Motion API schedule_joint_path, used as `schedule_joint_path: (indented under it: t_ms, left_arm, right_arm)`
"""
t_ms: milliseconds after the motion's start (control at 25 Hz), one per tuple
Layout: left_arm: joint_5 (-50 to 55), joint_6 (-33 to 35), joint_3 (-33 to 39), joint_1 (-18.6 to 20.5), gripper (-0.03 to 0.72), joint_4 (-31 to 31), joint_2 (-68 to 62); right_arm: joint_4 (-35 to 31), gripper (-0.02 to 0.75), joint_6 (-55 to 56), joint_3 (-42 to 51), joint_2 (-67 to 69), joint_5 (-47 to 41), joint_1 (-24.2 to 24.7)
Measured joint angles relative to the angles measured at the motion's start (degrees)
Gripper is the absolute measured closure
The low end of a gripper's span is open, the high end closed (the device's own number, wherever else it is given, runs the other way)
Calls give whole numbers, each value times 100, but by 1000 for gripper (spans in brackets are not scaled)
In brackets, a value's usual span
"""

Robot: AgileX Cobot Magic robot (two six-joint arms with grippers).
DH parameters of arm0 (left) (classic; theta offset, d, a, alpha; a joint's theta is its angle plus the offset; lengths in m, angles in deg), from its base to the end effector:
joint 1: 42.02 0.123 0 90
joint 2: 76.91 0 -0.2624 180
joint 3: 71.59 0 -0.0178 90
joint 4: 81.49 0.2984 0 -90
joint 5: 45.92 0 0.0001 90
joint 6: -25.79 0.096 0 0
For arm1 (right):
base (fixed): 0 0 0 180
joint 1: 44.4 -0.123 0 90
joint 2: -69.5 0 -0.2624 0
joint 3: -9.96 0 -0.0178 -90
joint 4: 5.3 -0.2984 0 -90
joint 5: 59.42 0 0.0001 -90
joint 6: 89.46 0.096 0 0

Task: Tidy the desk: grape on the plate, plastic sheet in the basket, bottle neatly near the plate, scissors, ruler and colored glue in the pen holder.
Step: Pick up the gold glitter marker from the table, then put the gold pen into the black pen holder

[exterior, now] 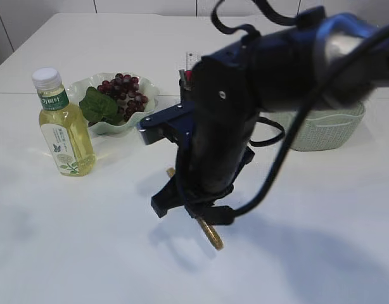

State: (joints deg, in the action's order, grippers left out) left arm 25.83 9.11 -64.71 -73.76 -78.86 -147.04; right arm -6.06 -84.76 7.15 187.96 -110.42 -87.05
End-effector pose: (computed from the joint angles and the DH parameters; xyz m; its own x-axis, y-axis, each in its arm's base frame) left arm 0.2125 -0.1265 0.3722 -0.8377 0.1972 -0.5093 0.2884 0.9516 -0.1059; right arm 0.3110 0.2879 0.1471 -0.7740 -0.5903 -0.2291 -0.6119 0.7904 0.0308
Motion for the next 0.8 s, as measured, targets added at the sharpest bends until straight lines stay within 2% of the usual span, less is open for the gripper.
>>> schedule_joint_path:
  t_ms: [200,320,600,800]
  left_arm:
    - [0,0,0,0,449,0,0]
    - [0,0,0,0,449,34,0]
    - [-136,0,0,0,449,222,0]
    - [-295,9,0,0,449,302,-63]
  right_arm:
    - [221,612,-10,1528,-1010,1787,0]
    - [458,612,-10,2059,-1547,2648,0]
    - [1243,612,-10,2207,-2163,4229,31]
    - [1454,612,-22,2136,-2178,4733,421]
